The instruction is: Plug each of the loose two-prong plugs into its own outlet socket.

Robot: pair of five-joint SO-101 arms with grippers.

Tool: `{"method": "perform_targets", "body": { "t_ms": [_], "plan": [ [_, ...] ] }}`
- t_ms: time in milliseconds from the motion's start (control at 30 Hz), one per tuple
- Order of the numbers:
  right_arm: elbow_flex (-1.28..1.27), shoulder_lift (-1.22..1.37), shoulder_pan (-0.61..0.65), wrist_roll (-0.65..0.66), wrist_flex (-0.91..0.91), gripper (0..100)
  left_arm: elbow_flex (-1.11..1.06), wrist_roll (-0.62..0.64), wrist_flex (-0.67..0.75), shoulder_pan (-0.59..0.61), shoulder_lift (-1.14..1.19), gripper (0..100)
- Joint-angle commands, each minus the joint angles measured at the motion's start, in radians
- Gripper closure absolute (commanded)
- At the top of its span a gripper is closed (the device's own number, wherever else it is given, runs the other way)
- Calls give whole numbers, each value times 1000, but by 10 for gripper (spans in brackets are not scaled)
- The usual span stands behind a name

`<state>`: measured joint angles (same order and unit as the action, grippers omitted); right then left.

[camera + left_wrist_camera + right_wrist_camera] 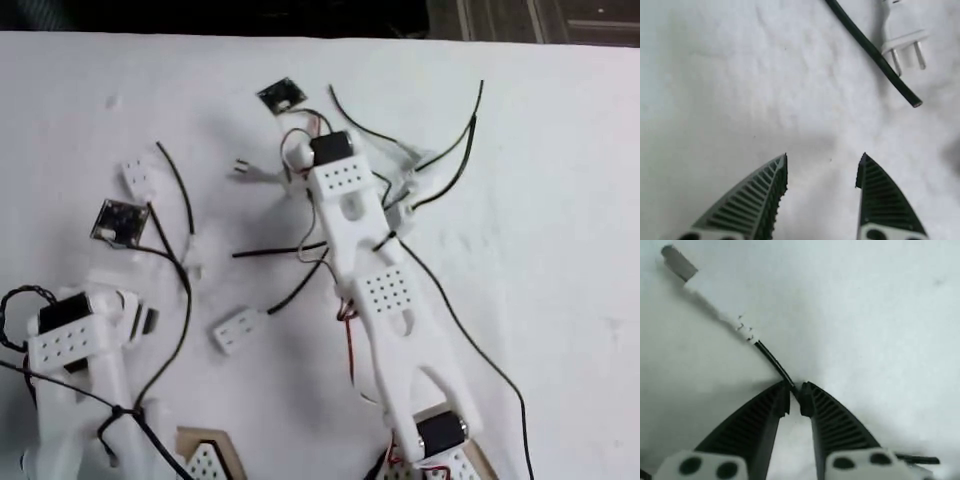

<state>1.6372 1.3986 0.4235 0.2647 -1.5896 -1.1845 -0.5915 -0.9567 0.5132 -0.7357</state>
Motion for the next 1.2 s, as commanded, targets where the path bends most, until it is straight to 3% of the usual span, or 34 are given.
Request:
{"method": "perform_targets", "body": {
  "t_ms": [0, 500, 667, 900, 1167],
  "plan": [
    [34, -35, 13, 5, -61, 982, 2, 11, 14, 8, -31, 773],
    [28, -363, 22, 5, -128, 982, 0, 11, 14, 8, -31, 774],
    [28, -283, 22, 5, -127, 974, 0, 11, 14, 8, -31, 774],
    [29, -122, 54, -3, -94, 826, 0, 11, 14, 8, -31, 774],
    [29, -24, 104, 3, 10, 825, 0, 11, 14, 8, -31, 774]
  ]
}}
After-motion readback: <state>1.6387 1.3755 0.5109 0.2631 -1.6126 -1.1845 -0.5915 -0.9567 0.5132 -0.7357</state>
